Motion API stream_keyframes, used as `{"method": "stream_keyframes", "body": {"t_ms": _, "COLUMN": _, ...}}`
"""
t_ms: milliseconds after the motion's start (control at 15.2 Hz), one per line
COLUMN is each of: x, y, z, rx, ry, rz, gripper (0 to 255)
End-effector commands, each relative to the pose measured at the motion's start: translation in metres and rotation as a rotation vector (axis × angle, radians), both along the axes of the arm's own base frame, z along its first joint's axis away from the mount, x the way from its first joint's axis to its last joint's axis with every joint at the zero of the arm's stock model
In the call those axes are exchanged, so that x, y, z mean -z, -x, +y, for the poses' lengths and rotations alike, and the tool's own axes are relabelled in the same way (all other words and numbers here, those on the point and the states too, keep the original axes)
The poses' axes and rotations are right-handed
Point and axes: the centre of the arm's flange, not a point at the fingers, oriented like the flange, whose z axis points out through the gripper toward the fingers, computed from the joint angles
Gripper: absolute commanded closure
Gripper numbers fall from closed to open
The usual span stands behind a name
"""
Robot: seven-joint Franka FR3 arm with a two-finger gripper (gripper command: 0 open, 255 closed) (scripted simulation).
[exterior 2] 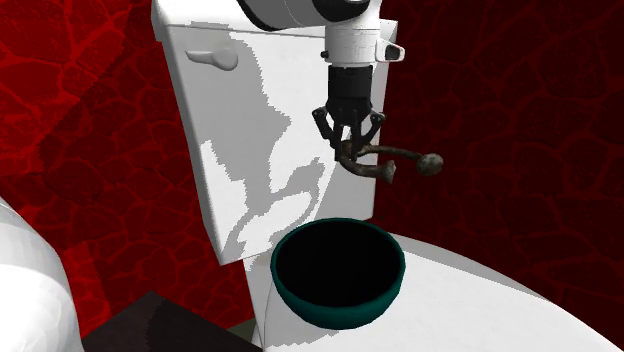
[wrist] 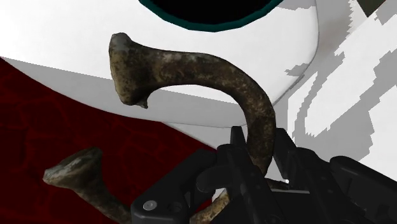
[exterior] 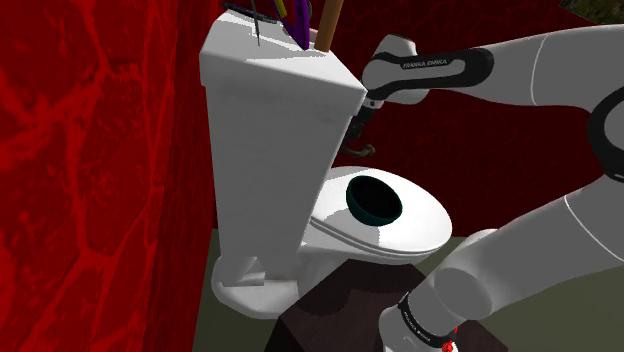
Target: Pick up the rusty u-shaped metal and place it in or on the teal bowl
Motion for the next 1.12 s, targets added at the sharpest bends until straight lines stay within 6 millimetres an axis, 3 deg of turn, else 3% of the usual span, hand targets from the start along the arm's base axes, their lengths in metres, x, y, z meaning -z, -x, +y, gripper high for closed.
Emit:
{"method": "stream_keyframes", "body": {"t_ms": 0, "x": 0.0, "y": 0.023, "z": -0.001, "rx": 0.0, "ry": 0.0, "rz": -0.001, "gripper": 255}}
{"method": "stream_keyframes", "body": {"t_ms": 858, "x": -0.007, "y": 0.195, "z": 0.002, "rx": 0.0, "ry": 0.0, "rz": -0.001, "gripper": 255}}
{"method": "stream_keyframes", "body": {"t_ms": 1056, "x": 0.009, "y": 0.195, "z": 0.002, "rx": 0.0, "ry": 0.0, "rz": -0.001, "gripper": 255}}
